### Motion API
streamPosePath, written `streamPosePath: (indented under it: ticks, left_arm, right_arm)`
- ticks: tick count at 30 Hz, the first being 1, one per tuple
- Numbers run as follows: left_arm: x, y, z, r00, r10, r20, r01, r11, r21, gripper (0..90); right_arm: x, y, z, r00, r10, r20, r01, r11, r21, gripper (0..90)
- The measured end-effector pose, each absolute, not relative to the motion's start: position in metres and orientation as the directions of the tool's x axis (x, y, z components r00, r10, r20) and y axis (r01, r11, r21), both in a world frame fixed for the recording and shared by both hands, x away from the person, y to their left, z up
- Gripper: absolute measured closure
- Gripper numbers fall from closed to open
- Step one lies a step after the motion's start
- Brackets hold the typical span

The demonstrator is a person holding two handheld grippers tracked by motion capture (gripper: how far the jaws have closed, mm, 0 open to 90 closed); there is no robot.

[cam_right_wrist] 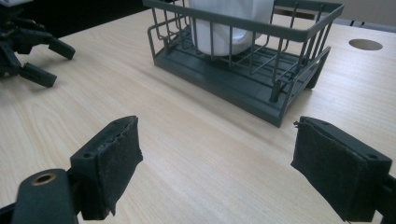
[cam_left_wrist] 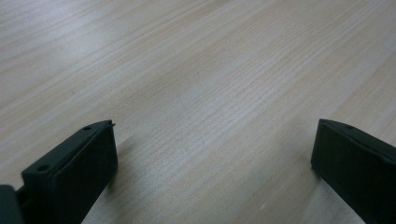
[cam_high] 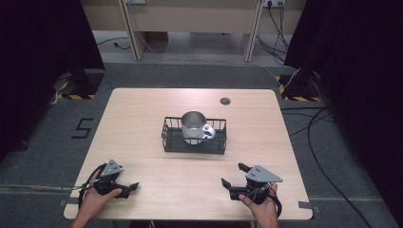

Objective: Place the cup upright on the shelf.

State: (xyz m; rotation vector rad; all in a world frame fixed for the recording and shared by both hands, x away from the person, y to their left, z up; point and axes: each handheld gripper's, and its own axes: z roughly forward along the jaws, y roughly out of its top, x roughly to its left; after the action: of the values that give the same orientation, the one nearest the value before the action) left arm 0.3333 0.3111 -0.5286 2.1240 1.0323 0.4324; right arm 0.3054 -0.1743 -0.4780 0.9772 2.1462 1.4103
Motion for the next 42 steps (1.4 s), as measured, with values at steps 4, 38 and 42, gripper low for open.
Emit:
streamPosePath:
  ticks: [4, 38, 42]
  left_arm:
    - [0.333, 0.311, -0.529, 0.622, 0.783, -0.013, 0.54, -0.417, 0.731, 0.0]
    - [0.333, 0.311, -0.529, 0.622, 0.783, -0.013, 0.54, -0.417, 0.731, 0.0]
    - [0.333, 0.311, -0.529, 0.622, 0.783, -0.013, 0.54, -0.417, 0.731, 0.0]
  right_arm:
    - [0.304, -0.174, -0.483, -0.677, 0.734, 0.053, 0.349, 0.256, 0.902, 15.2]
    - [0.286, -0.187, -0.518, -0.611, 0.791, 0.035, 0.434, 0.297, 0.85, 15.3]
    - [0.285, -0.187, -0.522, -0.606, 0.795, 0.024, 0.445, 0.314, 0.839, 15.3]
